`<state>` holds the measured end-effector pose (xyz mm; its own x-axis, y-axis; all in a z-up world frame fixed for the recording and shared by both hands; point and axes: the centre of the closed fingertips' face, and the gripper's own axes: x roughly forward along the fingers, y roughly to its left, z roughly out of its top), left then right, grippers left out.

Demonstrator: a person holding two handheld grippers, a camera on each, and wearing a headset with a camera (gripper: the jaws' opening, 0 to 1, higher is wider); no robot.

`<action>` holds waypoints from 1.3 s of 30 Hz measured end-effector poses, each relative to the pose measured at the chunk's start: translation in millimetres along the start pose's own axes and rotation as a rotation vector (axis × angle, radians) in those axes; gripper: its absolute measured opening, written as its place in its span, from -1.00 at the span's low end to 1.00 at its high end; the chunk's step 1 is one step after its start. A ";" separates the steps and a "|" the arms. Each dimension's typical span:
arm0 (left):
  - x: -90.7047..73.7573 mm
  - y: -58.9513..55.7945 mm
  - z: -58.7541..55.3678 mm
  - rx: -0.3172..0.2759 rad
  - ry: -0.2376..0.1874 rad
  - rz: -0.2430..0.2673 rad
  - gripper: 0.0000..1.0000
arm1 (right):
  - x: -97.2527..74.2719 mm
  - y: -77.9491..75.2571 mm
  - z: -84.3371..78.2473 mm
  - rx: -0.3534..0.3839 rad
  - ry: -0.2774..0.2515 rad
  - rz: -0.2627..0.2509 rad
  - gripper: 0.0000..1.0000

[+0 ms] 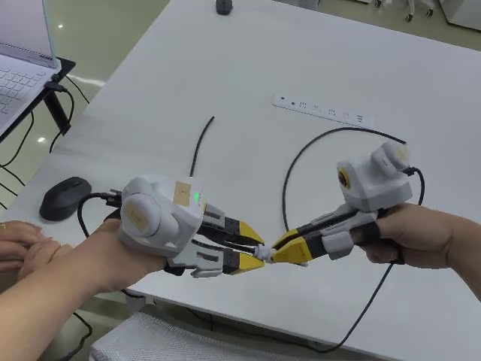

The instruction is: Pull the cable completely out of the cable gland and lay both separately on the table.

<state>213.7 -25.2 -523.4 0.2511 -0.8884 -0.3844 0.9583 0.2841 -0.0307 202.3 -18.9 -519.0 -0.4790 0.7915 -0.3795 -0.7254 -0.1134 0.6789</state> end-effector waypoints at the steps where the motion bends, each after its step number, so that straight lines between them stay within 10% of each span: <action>1: -0.2 0.4 0.3 -0.002 -0.001 0.001 -0.70 | -0.5 -0.1 0.4 -0.033 0.006 -0.028 -0.86; 11: -1.0 3.1 2.9 -0.046 -0.029 0.003 -0.70 | -2.5 -3.7 1.6 -0.394 0.120 -0.329 -0.86; 16: 0.4 2.8 0.2 -0.036 -0.015 -0.002 -0.70 | -2.2 -13.1 -3.2 -0.405 0.116 -0.329 -0.85; 26: -3.1 5.8 10.0 0.014 -0.026 0.007 -0.70 | -17.4 -10.9 19.3 0.099 -0.109 -0.092 -0.67; 34: -3.1 1.9 14.8 0.072 -0.019 0.002 -0.70 | -17.5 -4.0 25.9 0.266 -0.153 0.118 -0.74; 39: -2.2 1.7 16.4 0.093 -0.019 -0.002 -0.70 | -12.9 3.8 13.0 0.328 -0.084 0.199 -0.69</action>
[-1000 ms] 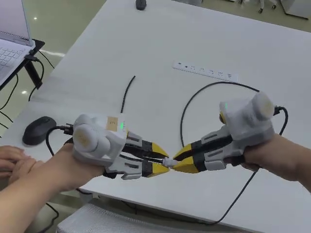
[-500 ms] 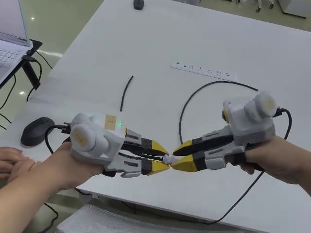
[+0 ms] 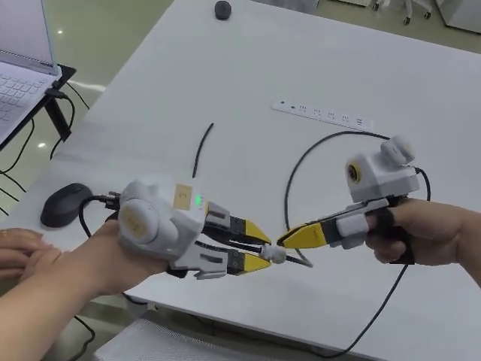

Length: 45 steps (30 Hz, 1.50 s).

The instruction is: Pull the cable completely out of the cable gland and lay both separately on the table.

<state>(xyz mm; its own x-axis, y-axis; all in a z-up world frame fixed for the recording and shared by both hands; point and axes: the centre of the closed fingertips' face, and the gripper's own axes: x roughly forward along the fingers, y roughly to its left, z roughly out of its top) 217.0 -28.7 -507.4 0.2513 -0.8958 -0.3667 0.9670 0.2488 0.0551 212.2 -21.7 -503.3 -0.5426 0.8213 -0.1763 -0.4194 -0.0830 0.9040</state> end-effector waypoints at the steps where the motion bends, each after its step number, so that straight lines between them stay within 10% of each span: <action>1: 0.1 -0.3 0.3 0.006 0.001 -0.001 -0.70 | 0.6 -2.9 -1.5 -0.002 0.007 -0.012 -0.73; 13: 0.3 -5.1 -3.0 0.031 0.027 -0.012 -0.70 | 8.0 1.2 -11.8 0.047 0.019 0.038 -0.84; 20: -6.1 -0.7 -5.7 -0.039 0.004 0.021 -0.70 | 10.2 1.7 -4.6 -0.268 0.044 -0.150 -0.86; 31: -7.9 -7.3 -2.7 -0.149 -0.046 0.021 -0.70 | 10.4 -0.2 -10.6 -0.893 0.211 -0.599 -0.86; 36: -5.8 -6.8 -7.6 -0.142 -0.012 0.011 -0.70 | 10.9 -7.4 -14.4 -0.912 0.193 -0.640 -0.85; 45: -8.3 -0.1 0.7 -0.129 -0.021 0.011 -0.69 | 2.5 3.0 0.5 -0.816 -0.002 -0.666 -0.68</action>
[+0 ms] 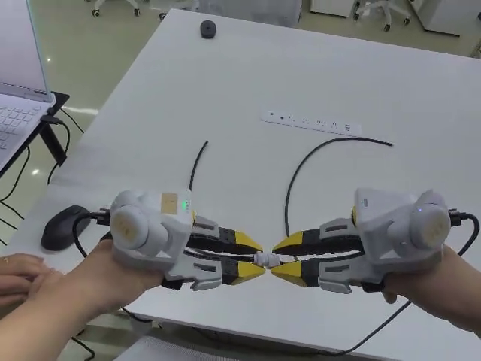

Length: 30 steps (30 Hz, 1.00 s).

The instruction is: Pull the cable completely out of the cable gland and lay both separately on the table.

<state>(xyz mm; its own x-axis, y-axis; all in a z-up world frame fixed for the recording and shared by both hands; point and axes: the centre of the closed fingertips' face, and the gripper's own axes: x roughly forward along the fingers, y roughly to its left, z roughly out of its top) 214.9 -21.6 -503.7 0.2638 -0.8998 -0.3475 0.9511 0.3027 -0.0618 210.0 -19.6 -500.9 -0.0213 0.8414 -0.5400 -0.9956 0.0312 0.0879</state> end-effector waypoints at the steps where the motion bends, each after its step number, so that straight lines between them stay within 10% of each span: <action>1: -0.1 0.2 1.0 0.006 0.001 0.001 -0.69 | -2.4 -0.2 1.7 0.011 -0.007 -0.015 -0.61; 7: 1.4 -0.4 3.7 0.020 0.003 -0.001 -0.69 | -26.4 -11.6 6.2 0.088 -0.045 -0.173 -0.50; 11: 3.1 -2.5 4.6 0.024 0.009 -0.007 -0.69 | -36.8 -22.7 -7.8 0.080 0.018 -0.320 -0.25; 18: 5.9 -2.9 3.2 0.007 0.014 -0.011 -0.69 | -22.5 -13.0 -32.3 0.021 0.125 -0.334 -0.34; 30: 10.0 -3.5 2.1 -0.014 0.003 -0.025 -0.69 | -13.2 -18.0 -25.1 -0.028 0.113 -0.358 -0.71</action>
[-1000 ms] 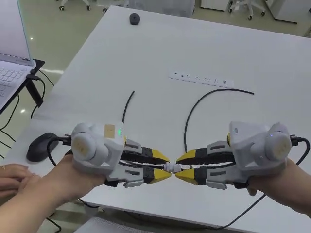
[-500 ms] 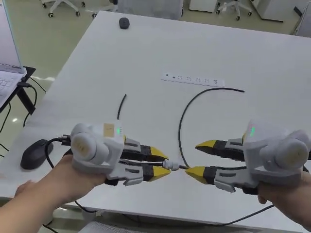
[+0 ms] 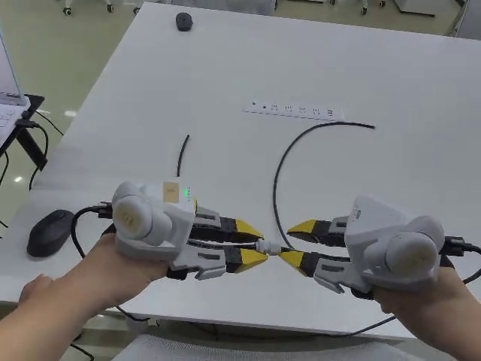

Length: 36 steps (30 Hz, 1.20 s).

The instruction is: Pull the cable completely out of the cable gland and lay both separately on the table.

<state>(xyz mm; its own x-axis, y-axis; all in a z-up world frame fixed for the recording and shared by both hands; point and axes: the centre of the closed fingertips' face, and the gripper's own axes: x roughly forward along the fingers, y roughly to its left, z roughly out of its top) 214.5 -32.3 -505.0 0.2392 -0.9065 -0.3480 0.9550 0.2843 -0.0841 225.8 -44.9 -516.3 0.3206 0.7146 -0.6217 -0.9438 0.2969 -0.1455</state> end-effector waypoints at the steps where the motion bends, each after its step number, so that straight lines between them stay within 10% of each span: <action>1: -0.3 0.3 0.4 0.001 0.000 0.000 -0.69 | 0.1 0.3 0.6 -0.010 -0.003 0.001 -0.74; 36: 5.5 12.5 1.6 0.015 0.005 0.028 -0.70 | 0.2 -10.9 -17.1 0.052 0.028 -0.038 -1.00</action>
<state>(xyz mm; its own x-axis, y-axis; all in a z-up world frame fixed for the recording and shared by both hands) 228.0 -34.3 -506.4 0.2650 -0.8967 -0.3545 0.9506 0.3045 -0.0598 234.8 -58.8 -528.0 0.3533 0.6846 -0.6376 -0.9252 0.3566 -0.1298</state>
